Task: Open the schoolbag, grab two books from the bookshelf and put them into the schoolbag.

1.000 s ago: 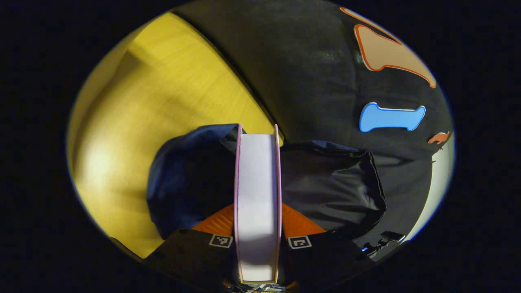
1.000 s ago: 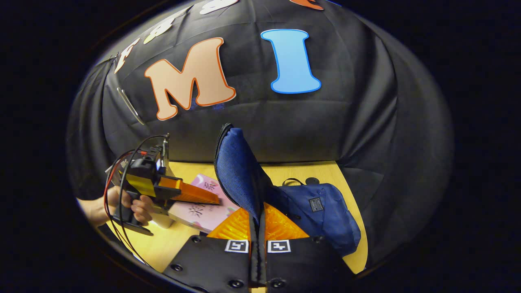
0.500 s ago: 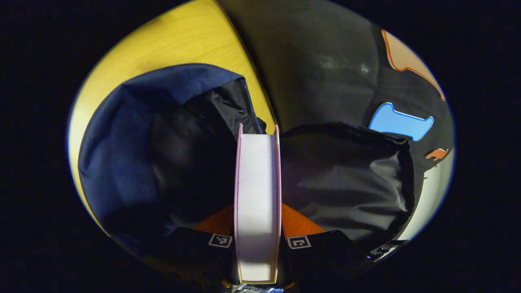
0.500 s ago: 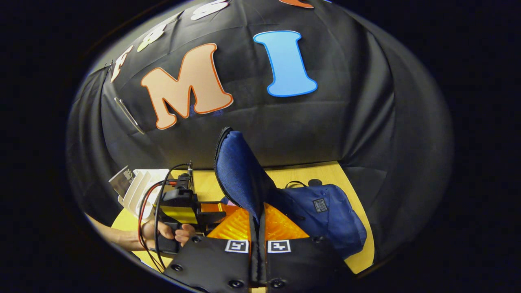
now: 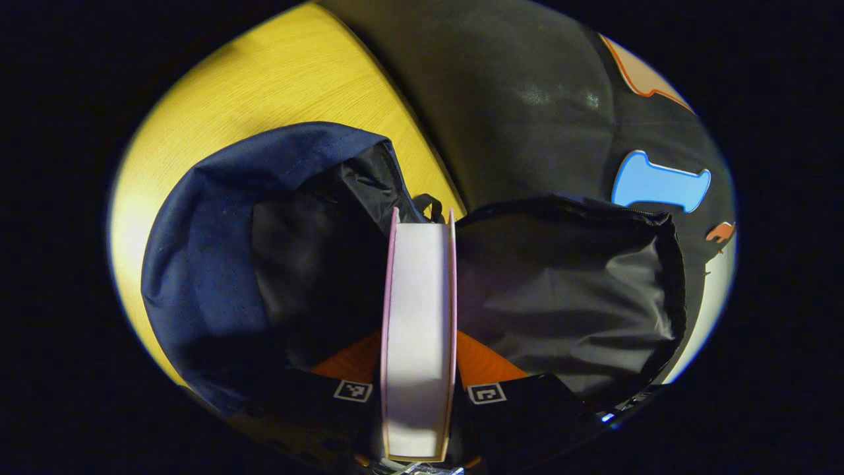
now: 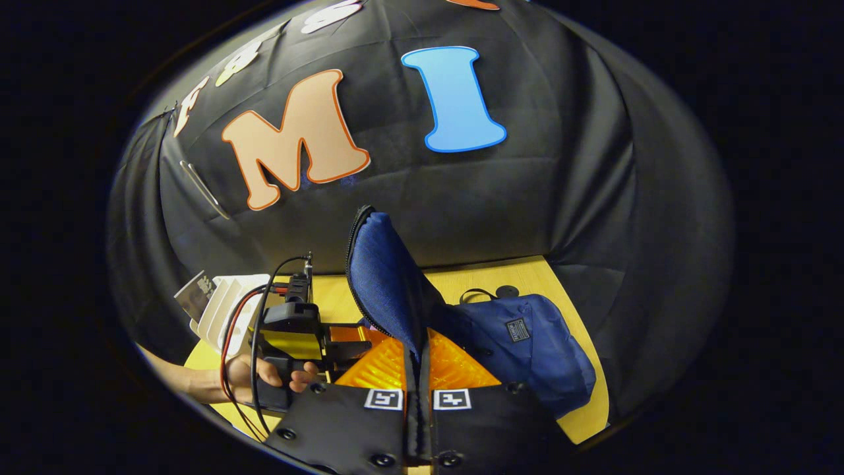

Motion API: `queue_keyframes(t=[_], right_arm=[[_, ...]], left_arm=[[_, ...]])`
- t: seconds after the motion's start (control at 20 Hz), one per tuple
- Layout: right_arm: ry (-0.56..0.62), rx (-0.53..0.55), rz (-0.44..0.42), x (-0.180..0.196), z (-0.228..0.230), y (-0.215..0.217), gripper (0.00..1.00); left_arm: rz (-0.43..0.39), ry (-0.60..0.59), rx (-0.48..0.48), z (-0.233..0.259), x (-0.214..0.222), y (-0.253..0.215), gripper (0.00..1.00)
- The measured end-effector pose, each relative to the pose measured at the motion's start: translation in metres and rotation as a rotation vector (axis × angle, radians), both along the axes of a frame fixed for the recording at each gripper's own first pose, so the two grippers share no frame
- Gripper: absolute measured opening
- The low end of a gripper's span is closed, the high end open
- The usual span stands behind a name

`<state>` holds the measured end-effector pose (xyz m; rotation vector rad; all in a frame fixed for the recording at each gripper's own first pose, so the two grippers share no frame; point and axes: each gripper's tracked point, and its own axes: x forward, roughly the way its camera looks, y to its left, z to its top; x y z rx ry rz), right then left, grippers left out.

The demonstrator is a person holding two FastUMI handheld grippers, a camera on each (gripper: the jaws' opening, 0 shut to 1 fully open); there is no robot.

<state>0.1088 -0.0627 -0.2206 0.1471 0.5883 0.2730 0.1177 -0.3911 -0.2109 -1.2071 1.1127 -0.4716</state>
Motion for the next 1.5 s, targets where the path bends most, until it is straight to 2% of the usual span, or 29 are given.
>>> queue_keyframes(t=[0.05,0.15,0.25,0.3,0.35,0.6,0.7,0.75,1.0,1.05,1.15,1.2,1.35,1.45,1.5], right_arm=[[-0.002,0.003,-0.001,0.0,-0.001,0.001,0.03],[0.002,0.001,-0.003,0.0,-0.004,0.0,0.03],[0.008,0.007,-0.003,0.0,-0.005,0.001,0.03],[0.009,0.006,-0.002,0.0,-0.006,0.001,0.03],[0.008,0.004,0.0,-0.001,-0.007,0.002,0.04],[0.01,0.001,0.005,-0.001,-0.009,0.005,0.04],[0.011,0.0,0.005,0.001,-0.01,0.006,0.07],[0.011,0.0,0.006,0.001,-0.009,0.007,0.04],[0.01,0.0,-0.002,0.002,-0.01,0.007,0.03],[0.01,-0.001,-0.002,0.002,-0.012,0.008,0.07],[0.009,-0.007,-0.005,0.002,-0.012,0.008,0.04],[0.008,-0.008,-0.009,0.002,-0.011,0.007,0.04],[0.012,-0.017,-0.012,0.002,-0.013,0.008,0.04],[0.013,-0.022,-0.016,0.003,-0.013,0.008,0.03],[0.014,-0.024,-0.019,0.002,-0.013,0.008,0.03]], left_arm=[[0.005,0.012,-0.013,0.003,-0.001,0.004,0.5],[0.009,0.038,0.075,-0.015,-0.002,0.01,0.64],[-0.04,0.024,0.177,-0.028,-0.012,0.026,0.8],[-0.049,0.006,0.207,-0.033,-0.014,0.033,0.83],[-0.065,-0.01,0.238,-0.037,-0.016,0.038,0.76],[-0.186,-0.173,0.486,-0.045,-0.024,0.073,0.83],[-0.218,-0.24,0.552,-0.037,-0.027,0.091,0.84],[-0.234,-0.278,0.582,-0.031,-0.028,0.1,0.84],[-0.3,-0.472,0.78,0.002,-0.045,0.162,0.87],[-0.298,-0.499,0.811,0.009,-0.049,0.177,0.88],[-0.268,-0.542,0.85,0.028,-0.057,0.201,0.94],[-0.242,-0.569,0.862,0.038,-0.06,0.214,0.89],[-0.188,-0.642,0.919,0.064,-0.075,0.26,0.89],[-0.13,-0.664,0.975,0.076,-0.083,0.294,0.89],[-0.113,-0.677,0.986,0.082,-0.09,0.307,0.94]])
